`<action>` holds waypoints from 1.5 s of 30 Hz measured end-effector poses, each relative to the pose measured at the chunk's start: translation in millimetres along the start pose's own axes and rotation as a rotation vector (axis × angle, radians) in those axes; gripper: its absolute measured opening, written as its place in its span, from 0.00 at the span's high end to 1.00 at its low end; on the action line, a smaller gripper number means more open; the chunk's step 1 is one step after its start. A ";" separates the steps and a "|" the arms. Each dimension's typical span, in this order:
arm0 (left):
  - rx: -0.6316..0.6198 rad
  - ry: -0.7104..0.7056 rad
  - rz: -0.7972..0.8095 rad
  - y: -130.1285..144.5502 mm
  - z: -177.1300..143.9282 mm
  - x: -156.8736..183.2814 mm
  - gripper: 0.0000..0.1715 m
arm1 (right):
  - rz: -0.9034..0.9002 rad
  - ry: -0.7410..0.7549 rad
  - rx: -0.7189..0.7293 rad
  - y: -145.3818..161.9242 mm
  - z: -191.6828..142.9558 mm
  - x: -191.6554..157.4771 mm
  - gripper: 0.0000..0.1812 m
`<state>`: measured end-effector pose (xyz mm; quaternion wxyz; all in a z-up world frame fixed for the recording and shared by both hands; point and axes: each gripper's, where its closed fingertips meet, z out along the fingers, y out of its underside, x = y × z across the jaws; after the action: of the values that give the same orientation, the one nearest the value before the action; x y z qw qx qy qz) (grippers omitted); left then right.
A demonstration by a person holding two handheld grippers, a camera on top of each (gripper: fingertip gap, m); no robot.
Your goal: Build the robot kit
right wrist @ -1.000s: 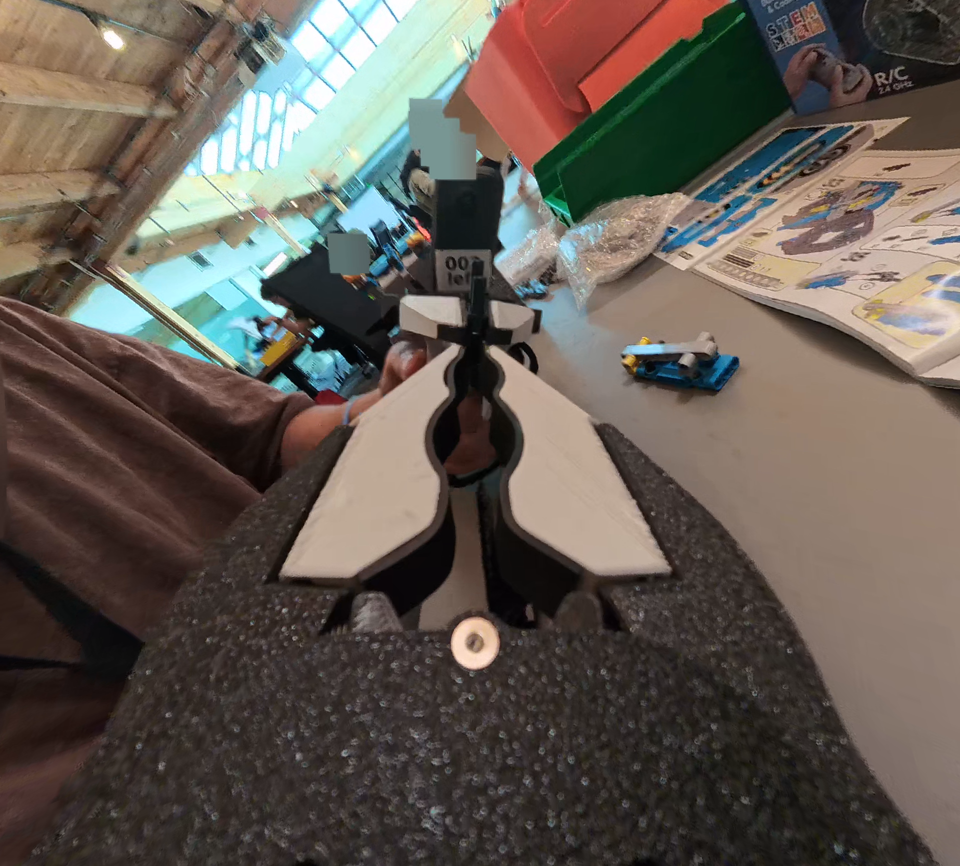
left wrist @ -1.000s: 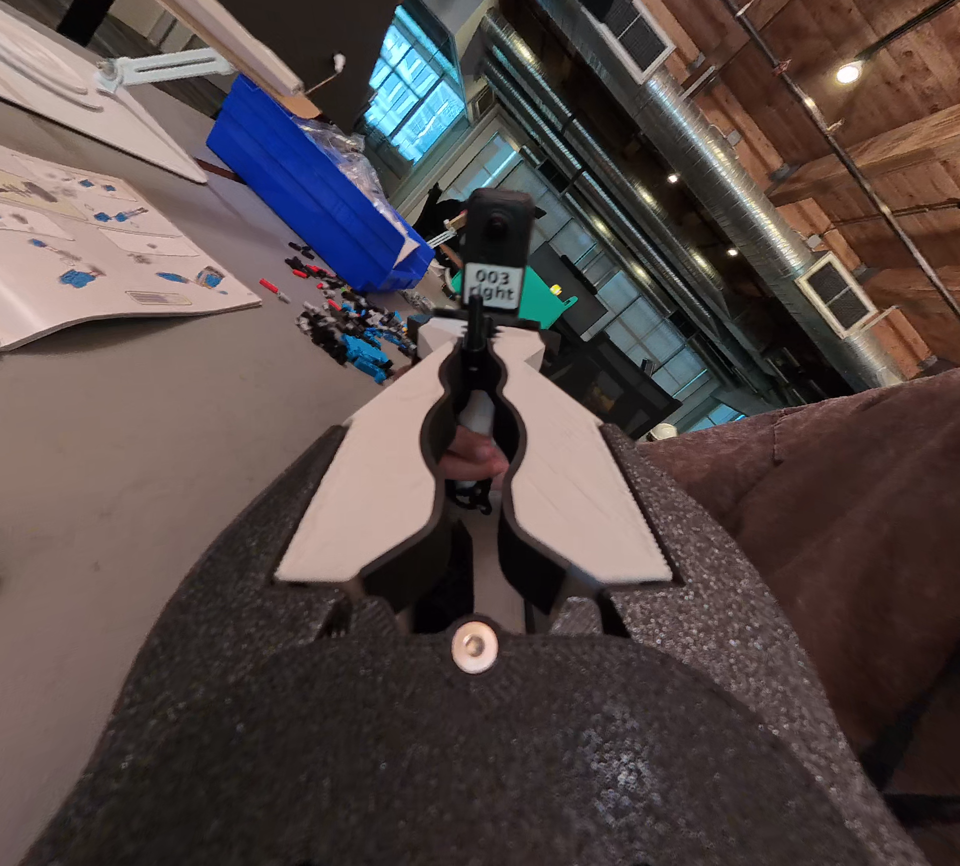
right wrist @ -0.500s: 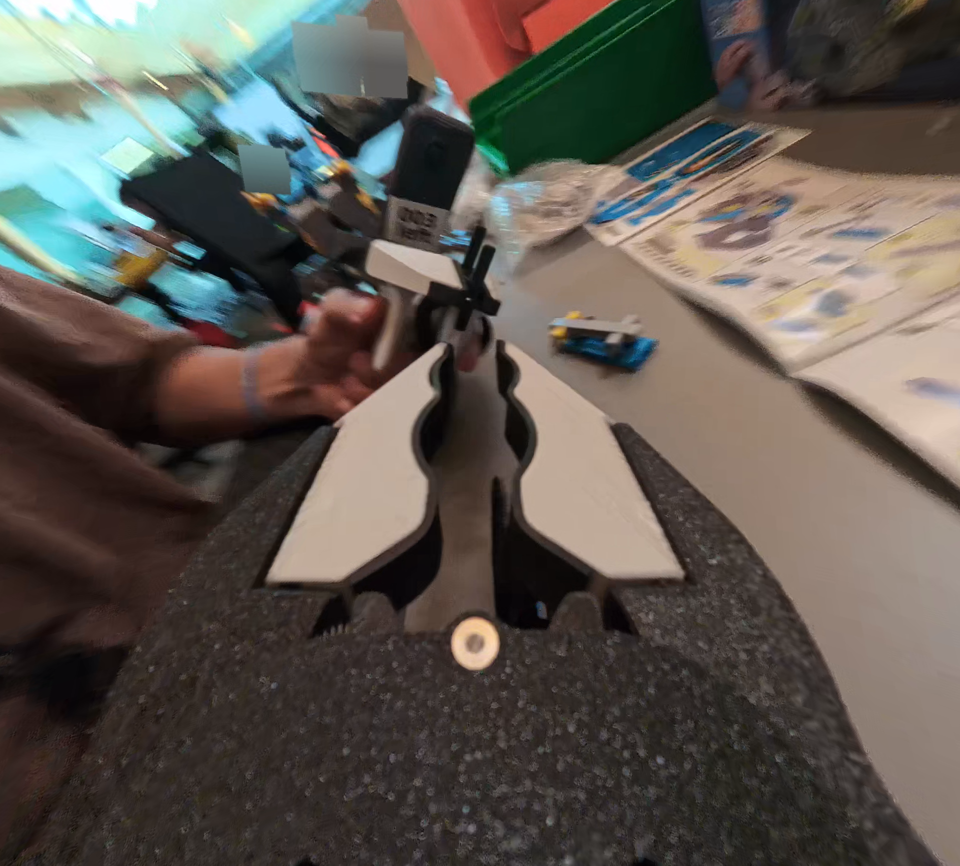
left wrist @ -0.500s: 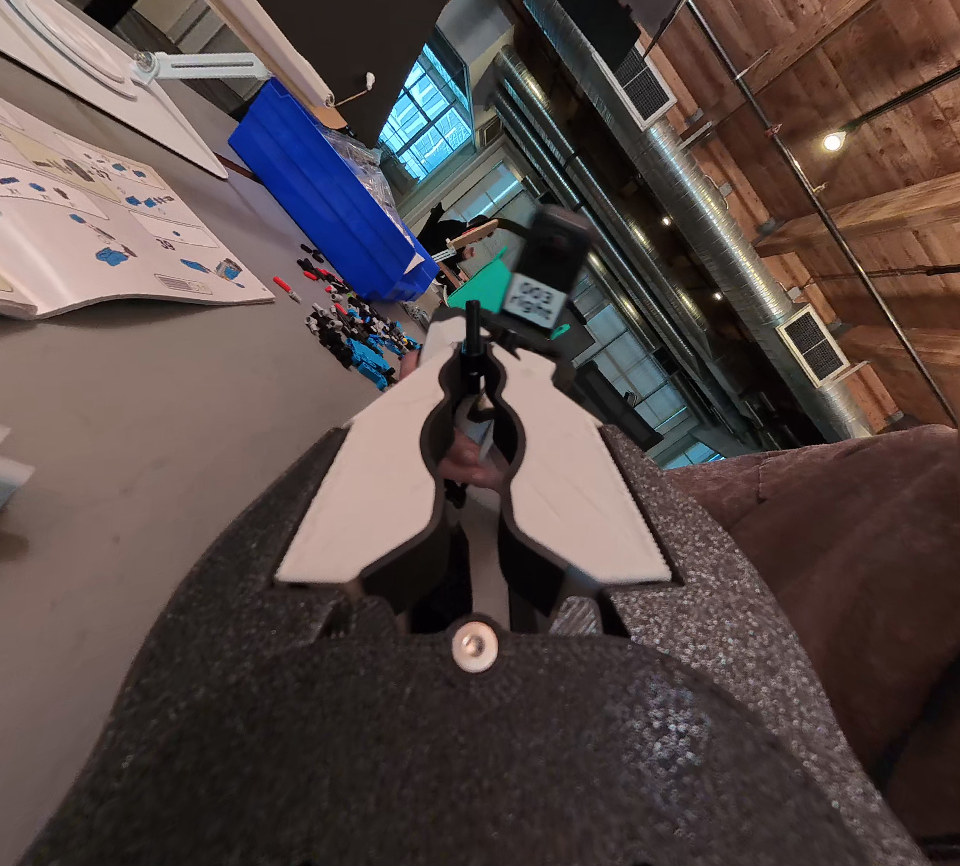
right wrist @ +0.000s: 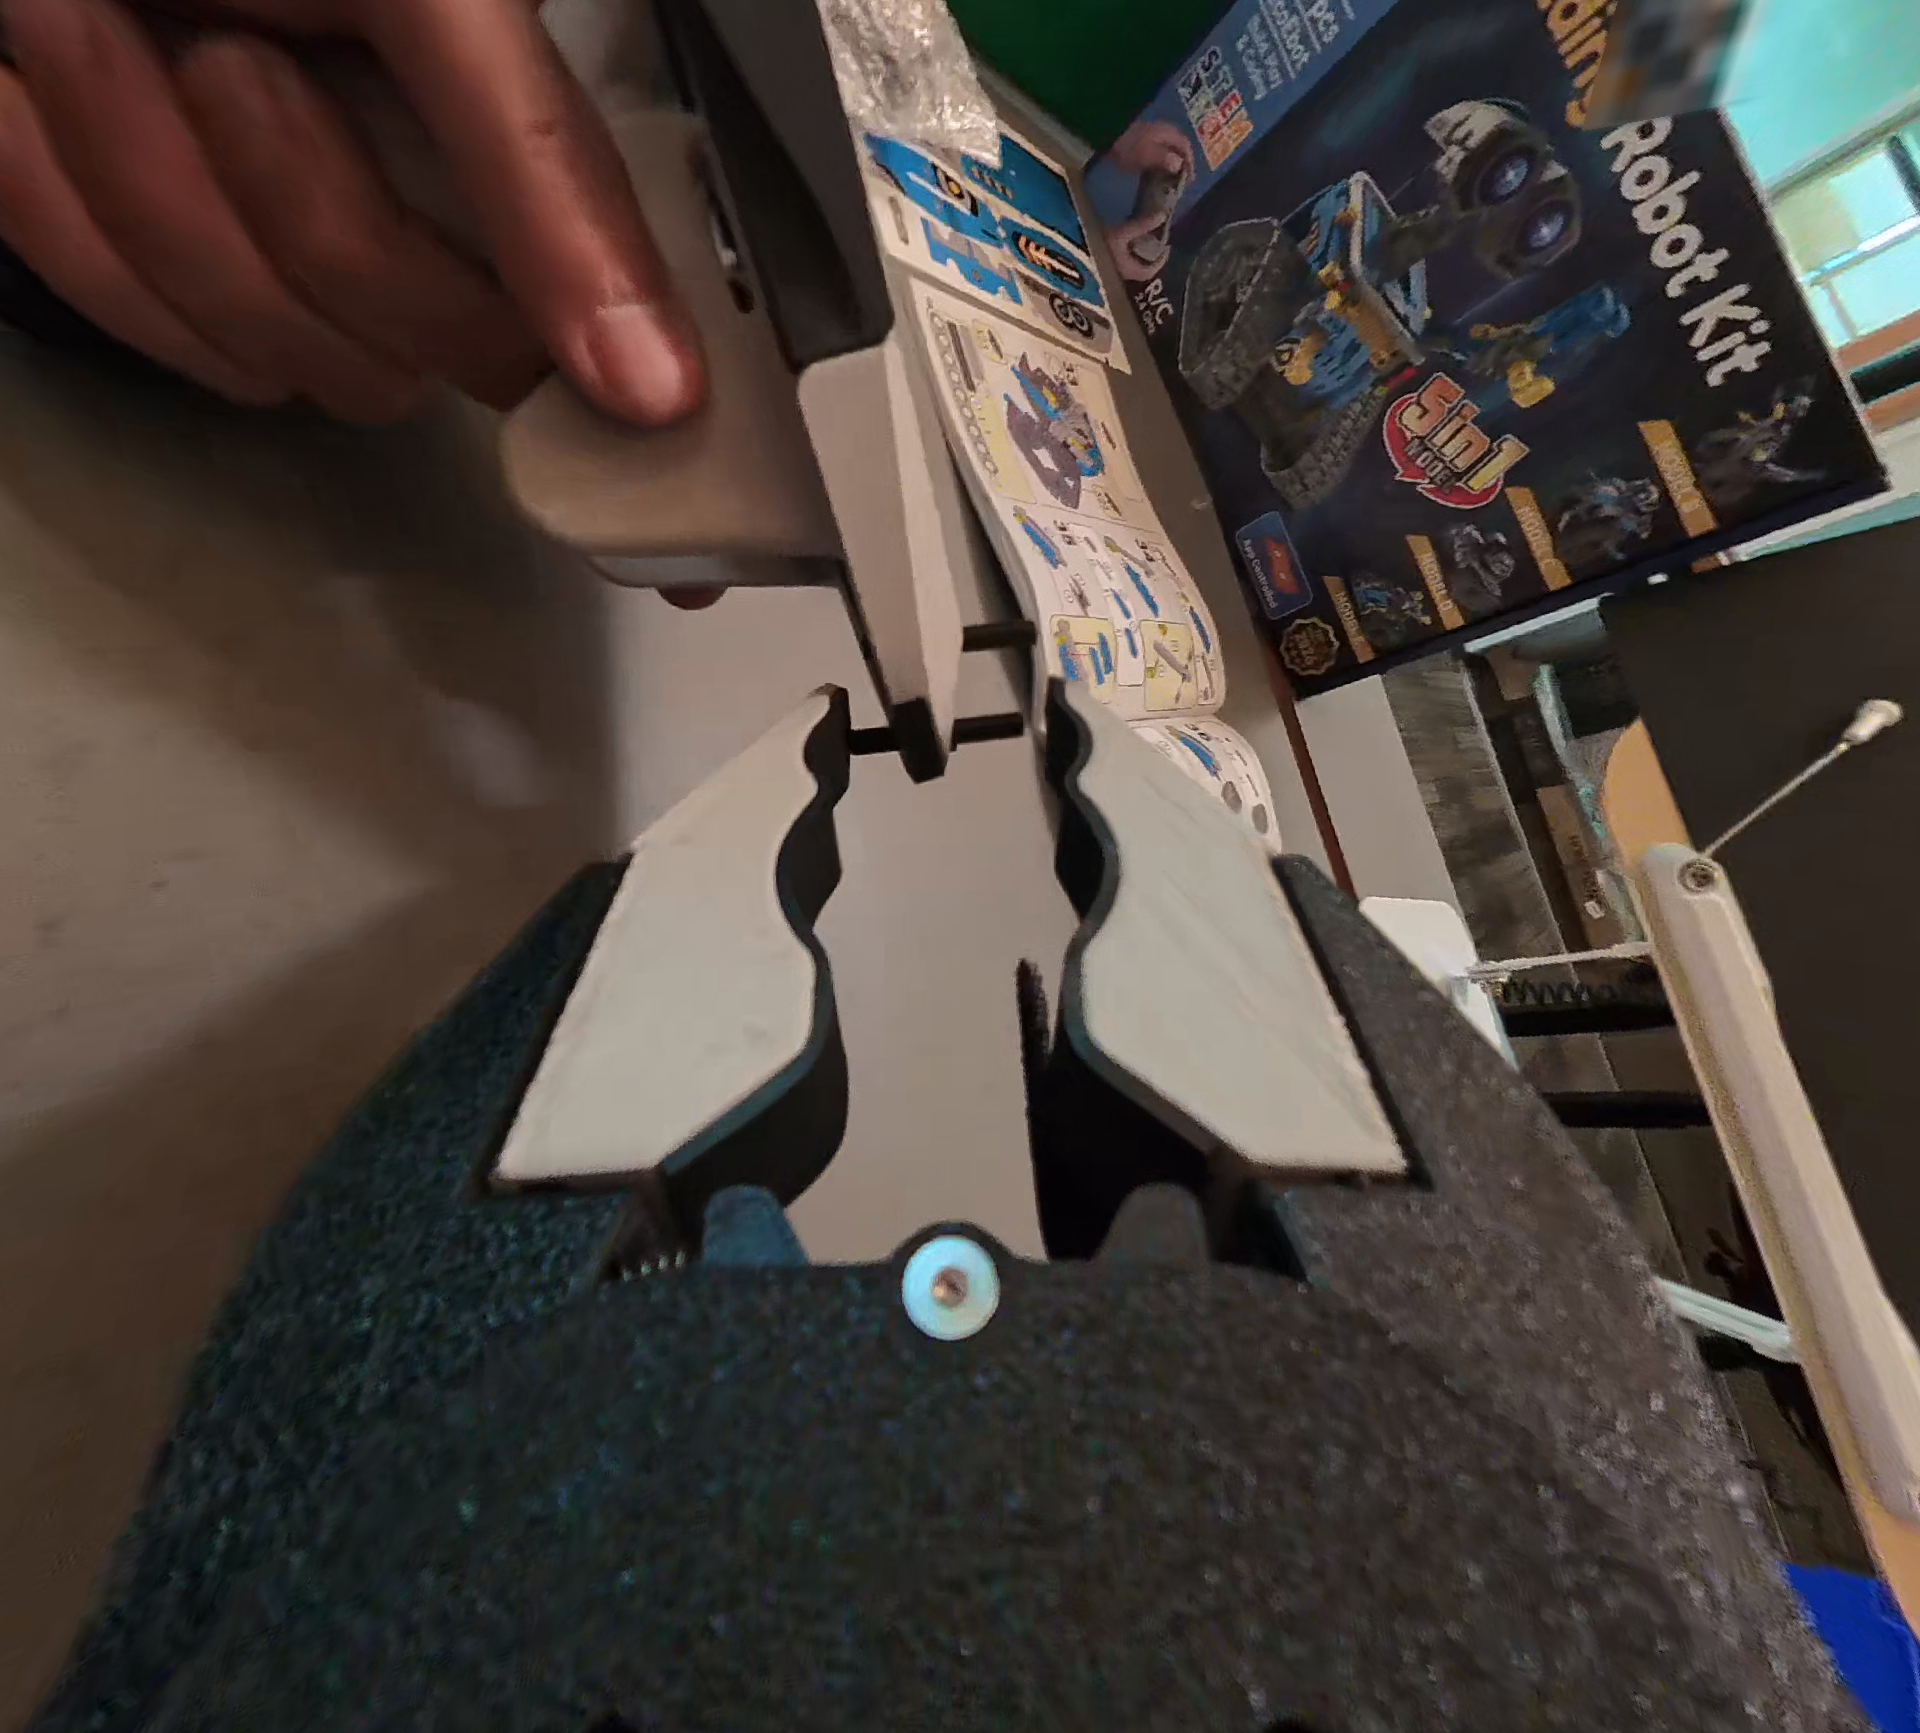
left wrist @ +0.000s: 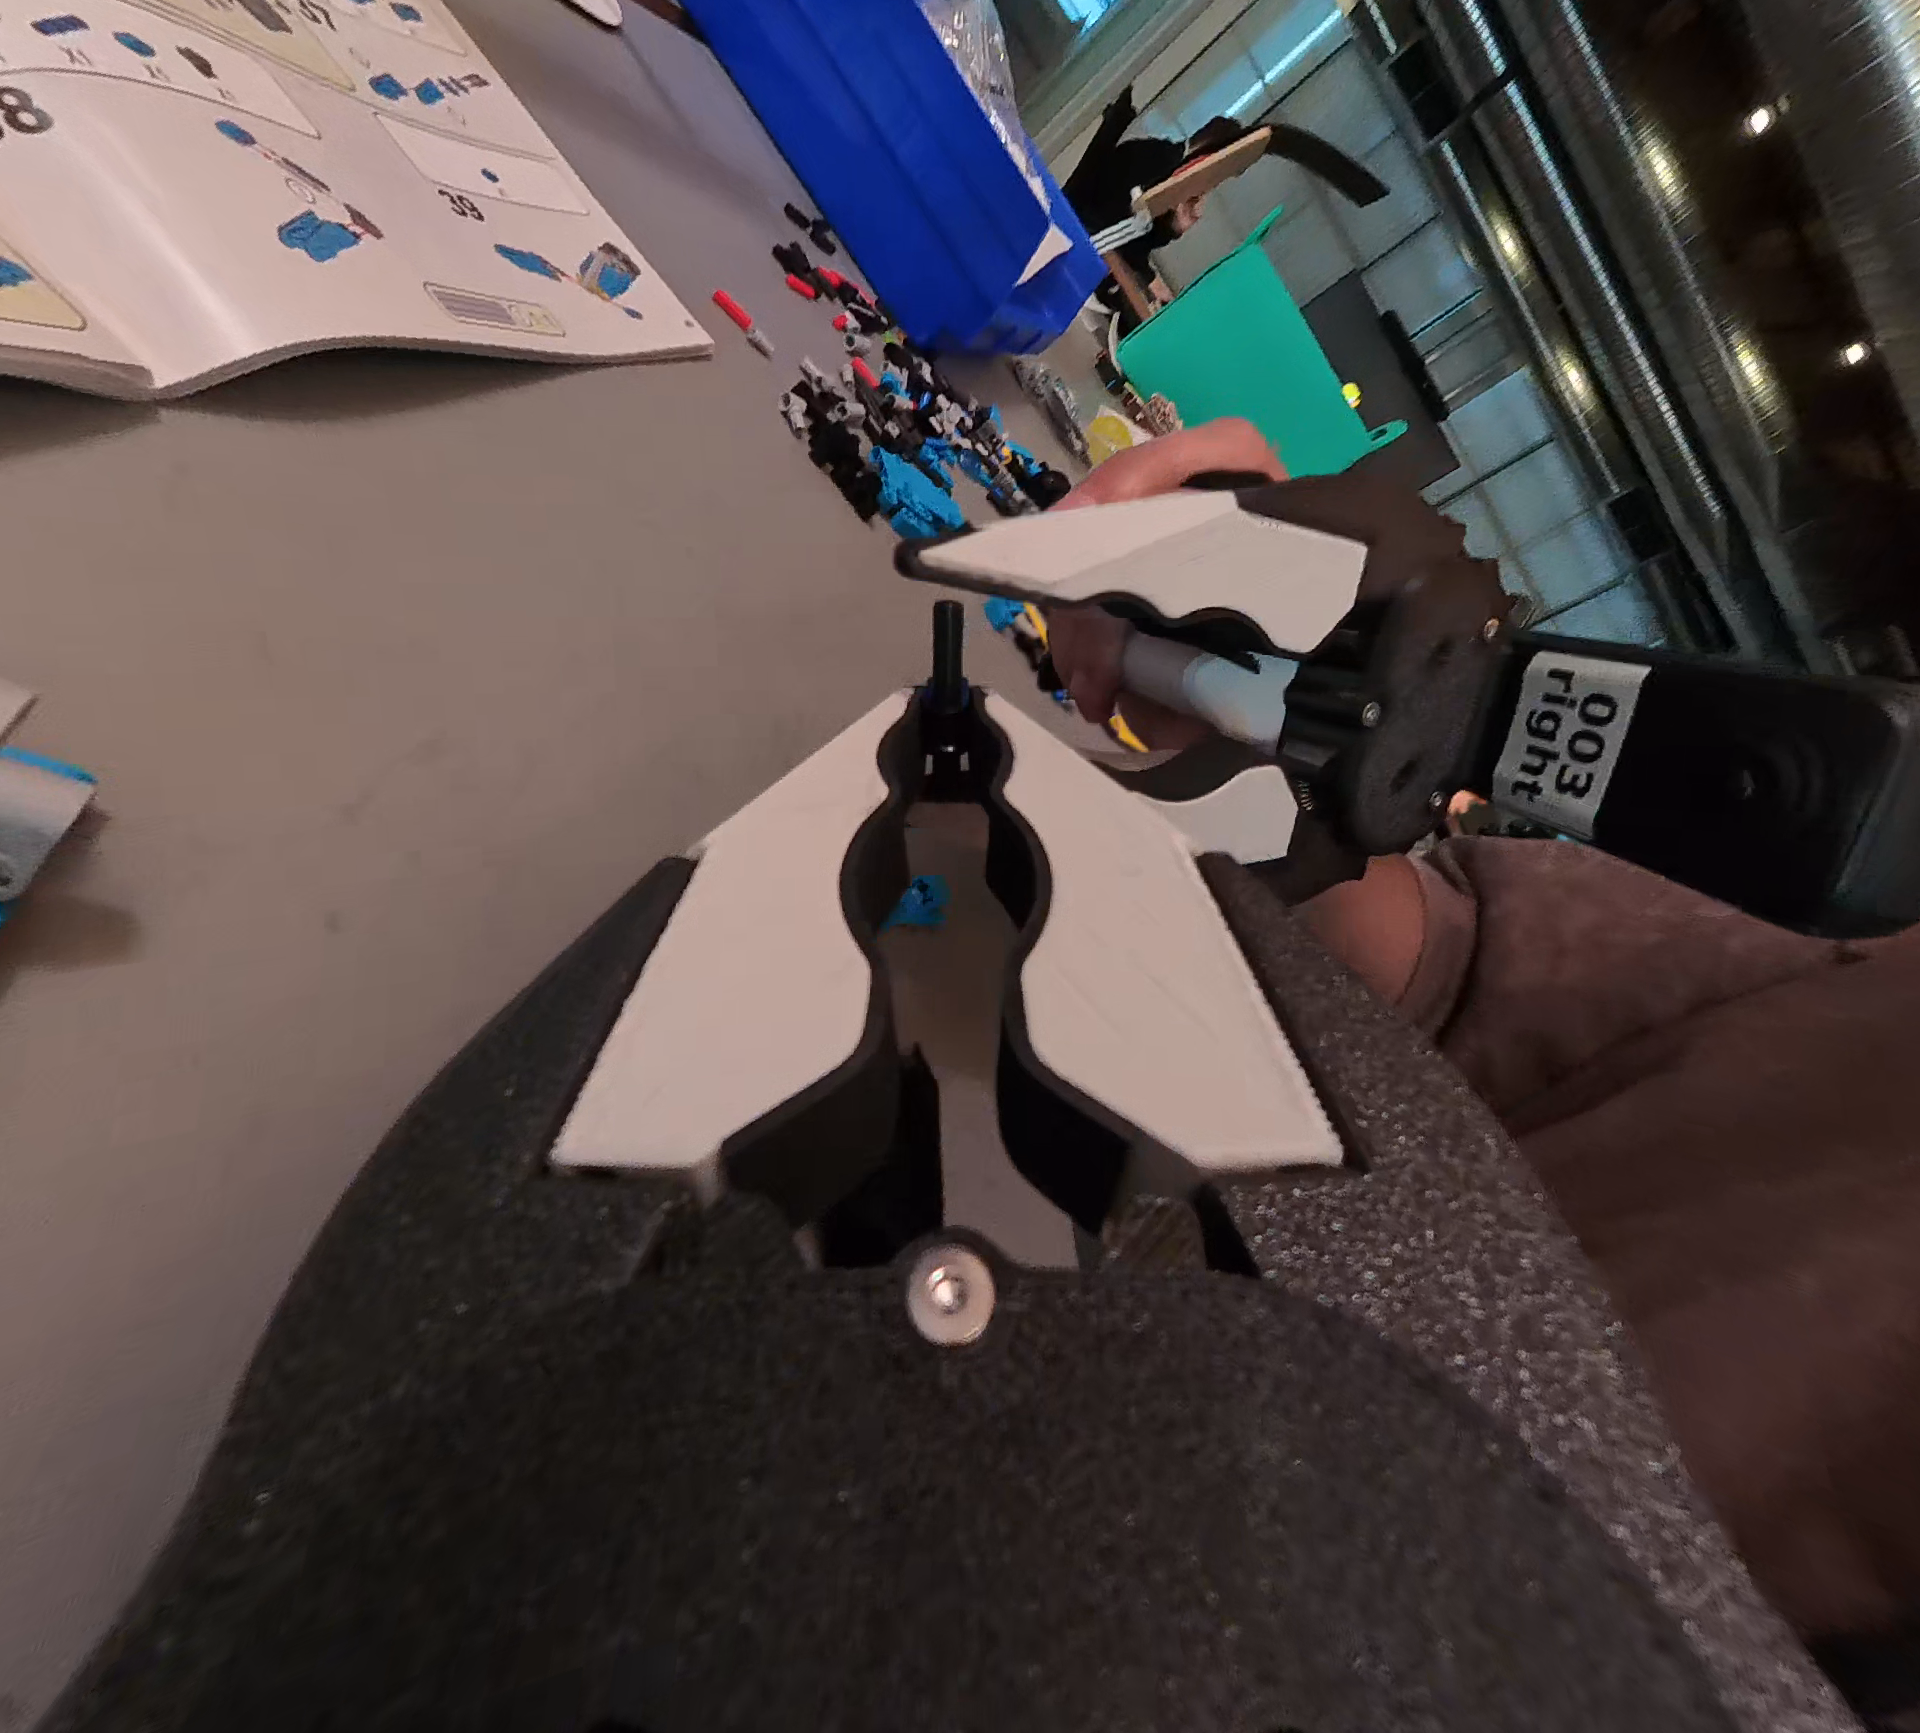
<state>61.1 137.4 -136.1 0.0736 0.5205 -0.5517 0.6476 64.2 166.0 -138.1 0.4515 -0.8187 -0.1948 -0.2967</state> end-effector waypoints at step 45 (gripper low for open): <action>-0.224 -0.076 0.103 27.9 5.3 -13.9 0.96 | 0.014 -0.271 -0.066 14.1 -5.4 -43.2 0.79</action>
<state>51.8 129.2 -165.2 0.0772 0.5042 -0.6489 0.5646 38.5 151.9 -173.3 0.3961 -0.8668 -0.2385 -0.1865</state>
